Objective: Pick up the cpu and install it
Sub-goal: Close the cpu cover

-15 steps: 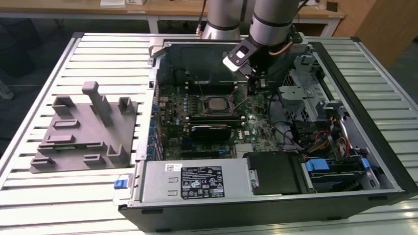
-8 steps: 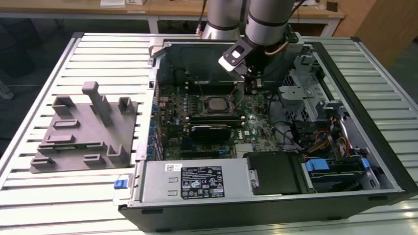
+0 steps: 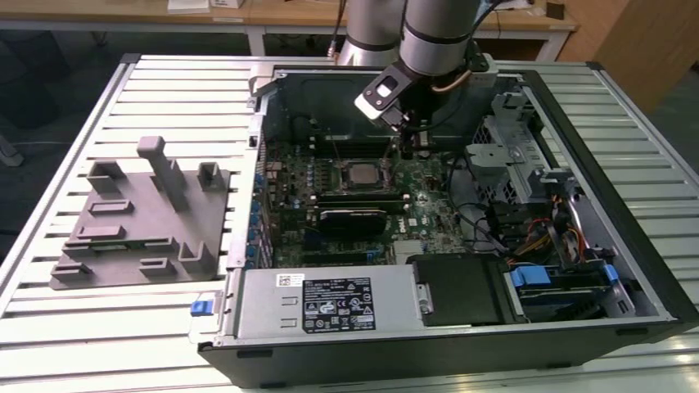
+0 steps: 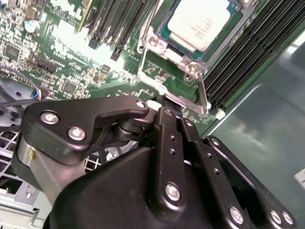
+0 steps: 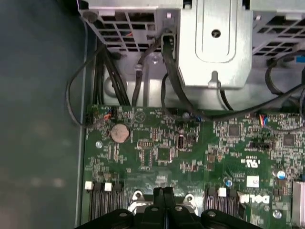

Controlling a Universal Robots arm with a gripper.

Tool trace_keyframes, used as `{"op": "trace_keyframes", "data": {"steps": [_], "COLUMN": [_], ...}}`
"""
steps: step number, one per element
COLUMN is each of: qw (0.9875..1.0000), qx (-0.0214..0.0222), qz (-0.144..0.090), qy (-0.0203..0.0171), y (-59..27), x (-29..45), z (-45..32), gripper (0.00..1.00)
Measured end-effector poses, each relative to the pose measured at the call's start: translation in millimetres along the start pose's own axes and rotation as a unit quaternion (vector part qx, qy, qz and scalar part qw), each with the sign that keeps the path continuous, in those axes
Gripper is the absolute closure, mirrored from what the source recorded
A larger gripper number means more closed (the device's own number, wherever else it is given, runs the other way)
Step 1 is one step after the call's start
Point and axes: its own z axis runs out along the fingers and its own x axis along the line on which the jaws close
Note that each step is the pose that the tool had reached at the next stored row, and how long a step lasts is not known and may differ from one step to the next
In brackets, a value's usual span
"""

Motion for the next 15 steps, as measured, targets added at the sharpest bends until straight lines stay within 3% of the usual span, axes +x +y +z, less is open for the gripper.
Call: {"op": "trace_keyframes", "data": {"steps": [15], "qw": [1.0000], "qx": [0.0000], "qz": [0.000], "qy": [0.0001], "y": [-29.5], "x": [0.6], "z": [0.7], "gripper": [0.89]}}
